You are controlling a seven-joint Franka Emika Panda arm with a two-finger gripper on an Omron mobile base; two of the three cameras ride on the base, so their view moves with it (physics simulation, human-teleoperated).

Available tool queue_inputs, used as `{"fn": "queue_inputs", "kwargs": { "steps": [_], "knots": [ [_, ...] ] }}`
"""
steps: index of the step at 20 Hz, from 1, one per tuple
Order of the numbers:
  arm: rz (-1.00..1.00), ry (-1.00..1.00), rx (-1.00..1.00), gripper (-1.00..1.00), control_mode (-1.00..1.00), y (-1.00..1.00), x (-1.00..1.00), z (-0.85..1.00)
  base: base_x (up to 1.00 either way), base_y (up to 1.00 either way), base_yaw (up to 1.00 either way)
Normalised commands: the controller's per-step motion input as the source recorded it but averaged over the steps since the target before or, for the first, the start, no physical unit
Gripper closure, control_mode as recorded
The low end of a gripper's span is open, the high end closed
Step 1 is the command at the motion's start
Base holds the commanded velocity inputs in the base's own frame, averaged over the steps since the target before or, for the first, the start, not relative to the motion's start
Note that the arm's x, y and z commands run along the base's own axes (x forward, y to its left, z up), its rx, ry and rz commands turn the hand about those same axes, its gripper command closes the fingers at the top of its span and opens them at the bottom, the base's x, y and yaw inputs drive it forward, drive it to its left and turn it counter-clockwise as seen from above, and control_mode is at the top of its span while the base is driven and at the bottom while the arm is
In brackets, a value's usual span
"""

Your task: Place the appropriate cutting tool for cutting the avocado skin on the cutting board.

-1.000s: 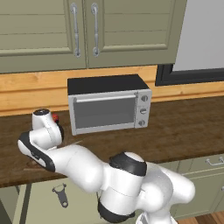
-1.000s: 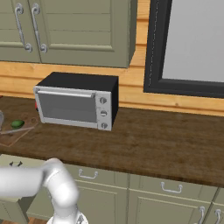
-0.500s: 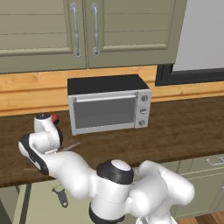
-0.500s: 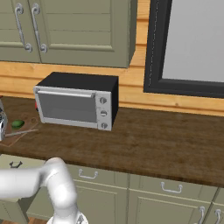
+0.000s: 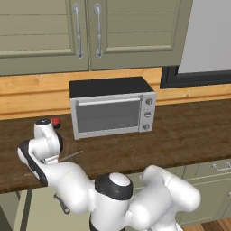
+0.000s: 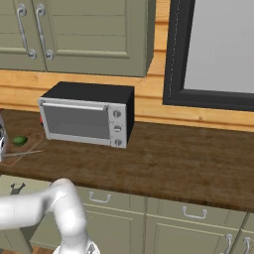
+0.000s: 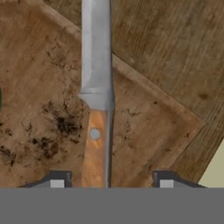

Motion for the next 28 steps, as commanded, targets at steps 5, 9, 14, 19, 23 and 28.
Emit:
{"fn": "queue_inputs", "kwargs": {
  "steps": [5, 9, 14, 19, 23, 28],
  "knots": [
    [0.00, -0.11, 0.00, -1.00, -1.00, -0.03, -0.76, 0.48, 0.00, 0.00, 0.00],
    [0.00, -0.13, 0.00, -1.00, -1.00, -0.16, -0.54, 0.64, 0.00, 0.00, 0.00],
    [0.00, -0.14, 0.00, -1.00, -1.00, -0.30, -0.22, 0.57, 0.00, 0.00, 0.00],
    [0.00, -0.09, 0.00, -1.00, -1.00, -0.63, -0.02, 0.47, 0.00, 0.00, 0.00],
    [0.00, -0.01, 0.00, -1.00, -1.00, -0.89, 0.00, 0.28, 0.00, 0.00, 0.00],
    [0.00, 0.00, 0.01, -1.00, -1.00, -0.92, 0.00, 0.07, 0.00, 0.00, 0.00]
  ]
}}
